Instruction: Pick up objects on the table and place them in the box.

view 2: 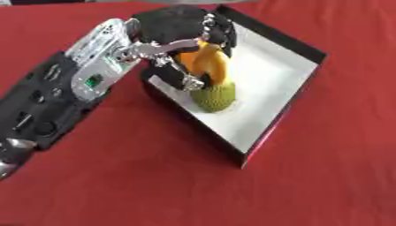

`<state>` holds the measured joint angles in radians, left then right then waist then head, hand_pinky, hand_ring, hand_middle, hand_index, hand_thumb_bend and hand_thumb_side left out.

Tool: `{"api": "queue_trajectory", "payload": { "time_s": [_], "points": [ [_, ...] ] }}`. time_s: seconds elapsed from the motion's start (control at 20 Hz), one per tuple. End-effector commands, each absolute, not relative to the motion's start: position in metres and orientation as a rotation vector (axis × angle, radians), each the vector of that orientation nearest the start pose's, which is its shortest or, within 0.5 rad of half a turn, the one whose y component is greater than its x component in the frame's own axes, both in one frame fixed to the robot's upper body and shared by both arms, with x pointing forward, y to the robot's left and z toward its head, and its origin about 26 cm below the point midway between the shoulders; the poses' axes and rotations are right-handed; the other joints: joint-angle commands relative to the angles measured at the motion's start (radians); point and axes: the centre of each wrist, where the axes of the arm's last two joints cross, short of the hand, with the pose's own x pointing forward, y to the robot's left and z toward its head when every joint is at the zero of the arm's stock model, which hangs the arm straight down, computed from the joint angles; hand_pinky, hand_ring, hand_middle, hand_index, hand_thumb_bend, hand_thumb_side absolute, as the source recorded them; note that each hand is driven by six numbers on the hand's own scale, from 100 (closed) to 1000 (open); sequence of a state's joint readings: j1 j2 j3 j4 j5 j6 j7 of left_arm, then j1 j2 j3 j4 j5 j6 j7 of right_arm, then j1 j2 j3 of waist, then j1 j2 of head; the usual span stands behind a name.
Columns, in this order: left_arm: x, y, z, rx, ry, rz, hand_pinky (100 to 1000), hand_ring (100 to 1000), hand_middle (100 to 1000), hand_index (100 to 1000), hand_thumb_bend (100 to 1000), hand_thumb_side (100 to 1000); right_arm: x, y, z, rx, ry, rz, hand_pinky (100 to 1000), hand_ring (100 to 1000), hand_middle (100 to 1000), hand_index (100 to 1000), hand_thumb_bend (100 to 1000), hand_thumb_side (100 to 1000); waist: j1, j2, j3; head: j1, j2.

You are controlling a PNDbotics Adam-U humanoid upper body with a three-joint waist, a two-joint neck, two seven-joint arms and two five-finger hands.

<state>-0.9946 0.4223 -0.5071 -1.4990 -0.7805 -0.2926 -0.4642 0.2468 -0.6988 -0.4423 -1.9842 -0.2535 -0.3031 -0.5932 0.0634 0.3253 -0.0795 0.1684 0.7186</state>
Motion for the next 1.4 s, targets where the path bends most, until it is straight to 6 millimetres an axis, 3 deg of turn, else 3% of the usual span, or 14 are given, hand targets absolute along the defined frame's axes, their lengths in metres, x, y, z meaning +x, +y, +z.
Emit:
{"api": "queue_trajectory", "payload": {
  "time_s": [0.05, 0.25, 0.4, 0.5, 0.65, 0.7, 0.75, 0.95, 1.15, 1.4],
  "points": [
    [0.386, 0.127, 0.292, -0.937, 2.133, 2.352, 881, 868, 832, 942, 662, 575, 0.201, -0.443, 0.188, -0.959, -2.262, -0.22, 957, 1000, 714, 806, 100, 470, -0.004, -0.042, 0.002, -0.014, 0.003],
    [0.382, 0.135, 0.299, -0.974, 2.173, 2.342, 894, 879, 842, 953, 744, 639, 0.2, -0.443, 0.186, -0.962, -2.255, -0.221, 957, 1000, 714, 806, 100, 470, -0.005, -0.043, 0.006, -0.022, 0.004],
    [0.379, 0.144, 0.307, -1.001, 2.264, 2.28, 888, 875, 840, 954, 706, 614, 0.199, -0.443, 0.185, -0.968, -2.253, -0.225, 957, 1000, 714, 806, 100, 470, -0.006, -0.044, 0.01, -0.024, 0.004],
    [0.373, 0.154, 0.318, -1.028, 2.35, 2.193, 874, 866, 833, 950, 577, 540, 0.198, -0.444, 0.185, -0.972, -2.253, -0.234, 957, 1000, 715, 806, 100, 472, -0.008, -0.046, 0.016, -0.032, 0.003],
    [0.361, 0.177, 0.332, -1.087, 2.5, 2.034, 834, 838, 813, 940, 239, 434, 0.195, -0.446, 0.182, -0.987, -2.255, -0.263, 957, 1000, 715, 806, 100, 476, -0.012, -0.047, 0.035, -0.054, -0.002],
    [0.356, 0.186, 0.334, -1.108, 2.547, 1.988, 827, 834, 813, 933, 128, 429, 0.193, -0.447, 0.18, -0.994, -2.253, -0.275, 957, 1000, 715, 806, 100, 476, -0.015, -0.047, 0.044, -0.067, -0.005],
    [0.352, 0.195, 0.335, -1.129, 2.593, 1.942, 816, 827, 809, 923, 100, 450, 0.192, -0.447, 0.179, -1.0, -2.251, -0.283, 957, 1000, 715, 806, 100, 476, -0.017, -0.047, 0.051, -0.077, -0.007],
    [0.333, 0.226, 0.335, -1.194, 2.774, 1.751, 730, 782, 788, 901, 100, 615, 0.187, -0.447, 0.169, -1.021, -2.239, -0.332, 959, 1000, 714, 806, 100, 490, -0.026, -0.039, 0.091, -0.122, -0.019],
    [0.324, 0.254, 0.326, -1.254, 2.973, 1.573, 706, 761, 774, 886, 100, 620, 0.187, -0.443, 0.16, -1.022, -2.211, -0.378, 960, 1000, 713, 805, 100, 501, -0.037, -0.031, 0.127, -0.157, -0.029],
    [0.336, 0.3, 0.292, -1.411, 3.283, 1.393, 684, 729, 738, 847, 100, 667, 0.189, -0.437, 0.152, -1.007, -2.183, -0.397, 961, 1000, 710, 803, 100, 509, -0.049, -0.019, 0.15, -0.183, -0.041]
  ]
}}
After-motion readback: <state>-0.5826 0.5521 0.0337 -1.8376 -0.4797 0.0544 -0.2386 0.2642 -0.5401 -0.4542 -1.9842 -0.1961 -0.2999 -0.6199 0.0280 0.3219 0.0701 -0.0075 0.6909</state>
